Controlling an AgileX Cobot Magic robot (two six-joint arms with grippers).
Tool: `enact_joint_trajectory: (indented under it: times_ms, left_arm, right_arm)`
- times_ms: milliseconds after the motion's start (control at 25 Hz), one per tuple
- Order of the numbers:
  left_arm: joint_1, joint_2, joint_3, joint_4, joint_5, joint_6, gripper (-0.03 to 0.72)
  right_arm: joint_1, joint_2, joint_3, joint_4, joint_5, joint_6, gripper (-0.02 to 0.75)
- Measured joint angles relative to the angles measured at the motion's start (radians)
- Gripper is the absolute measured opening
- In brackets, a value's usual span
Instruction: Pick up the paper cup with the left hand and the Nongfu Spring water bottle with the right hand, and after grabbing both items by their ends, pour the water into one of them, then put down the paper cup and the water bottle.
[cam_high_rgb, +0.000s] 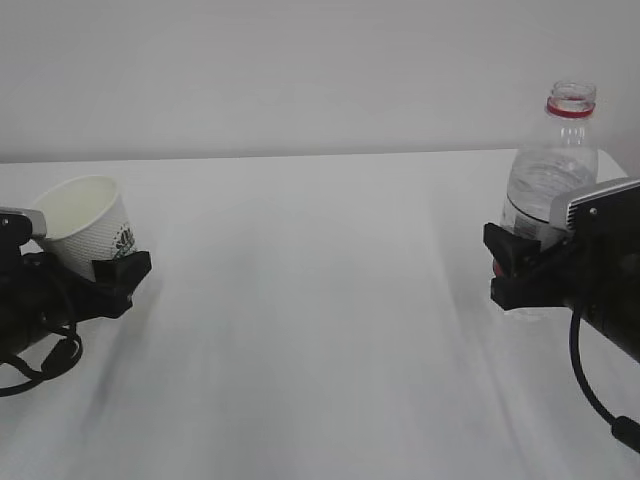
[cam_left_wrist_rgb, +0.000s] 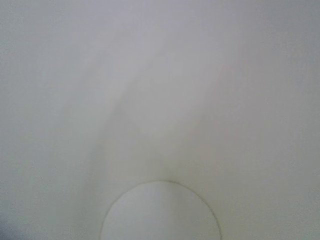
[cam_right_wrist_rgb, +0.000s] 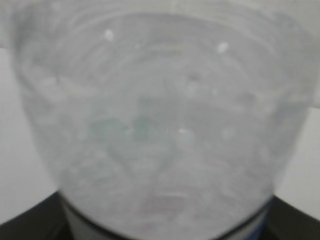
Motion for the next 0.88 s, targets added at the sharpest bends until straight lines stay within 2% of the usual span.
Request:
enact_joint_trajectory:
  times_ms: [400, 680, 880]
  left_arm:
    - [0.001, -0.029, 0.000, 0.369, 0.000, -0.110, 0.531]
    - [-0.001, -0.064, 0.000, 0.526, 0.000, -0.124, 0.528]
    - [-0.048, -0.105, 0.001, 0.582, 0.000, -0.149, 0.526]
  right_arm:
    - [0.000, -0.041, 0.045, 0.000, 0.000, 0.015, 0.467]
    - [0.000, -0.093, 0.059, 0.000, 0.000, 0.017, 0.467]
    - [0.000, -0.095, 0.097, -0.019, 0.000, 0.025, 0.467]
